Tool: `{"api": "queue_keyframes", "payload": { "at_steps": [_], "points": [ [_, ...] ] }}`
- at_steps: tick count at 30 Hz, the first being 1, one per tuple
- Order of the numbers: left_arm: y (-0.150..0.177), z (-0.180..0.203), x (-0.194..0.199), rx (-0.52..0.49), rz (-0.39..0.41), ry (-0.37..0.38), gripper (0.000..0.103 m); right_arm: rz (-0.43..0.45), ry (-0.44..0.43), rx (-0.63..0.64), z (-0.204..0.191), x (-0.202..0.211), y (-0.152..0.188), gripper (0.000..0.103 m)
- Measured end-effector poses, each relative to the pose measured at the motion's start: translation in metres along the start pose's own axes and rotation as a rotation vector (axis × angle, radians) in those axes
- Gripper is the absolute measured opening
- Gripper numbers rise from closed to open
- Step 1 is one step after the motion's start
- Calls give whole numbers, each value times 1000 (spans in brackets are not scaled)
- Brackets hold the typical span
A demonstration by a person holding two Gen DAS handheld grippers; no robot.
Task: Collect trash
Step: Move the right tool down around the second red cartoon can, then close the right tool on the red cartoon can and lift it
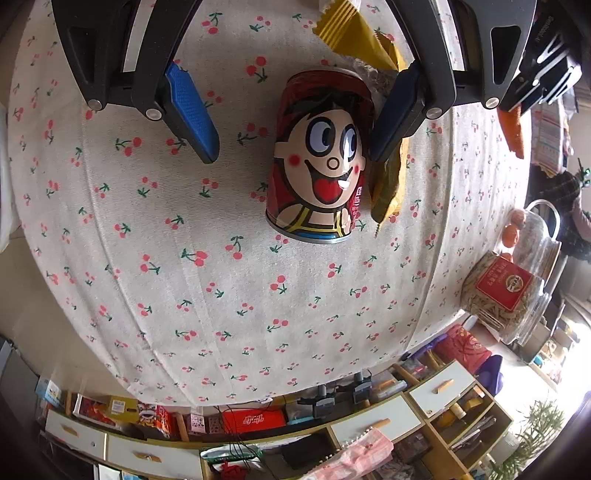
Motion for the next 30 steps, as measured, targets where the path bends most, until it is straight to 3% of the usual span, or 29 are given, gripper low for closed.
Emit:
{"api": "queue_keyframes", "payload": {
  "at_steps": [5, 11, 23, 25, 30],
  "points": [
    [0, 0, -1, 2, -3, 1, 24, -7, 6, 18, -5, -4, 0, 83],
    [1, 0, -1, 14, 1, 4, 24, -21, -12, 30, -8, -7, 2, 60],
    [-3, 12, 8, -2, 35, 31, 24, 42, -37, 49, 3, 23, 2, 55],
    [-4, 15, 9, -6, 40, 37, 24, 45, -43, 61, 9, 28, 3, 42],
    [-4, 23, 8, -14, 41, 50, 24, 35, -40, 75, 20, 35, 7, 38]
  ]
}}
Point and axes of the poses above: each gripper's, at about its wrist camera, not at the fingertips, and x roughly against the way its jaws point, z to its right, y to its underside, the point moved 2 cm from there along -x, roughly the way its jaws point, and after that the axes turned 11 degrees about y, right-handed, at the moved point
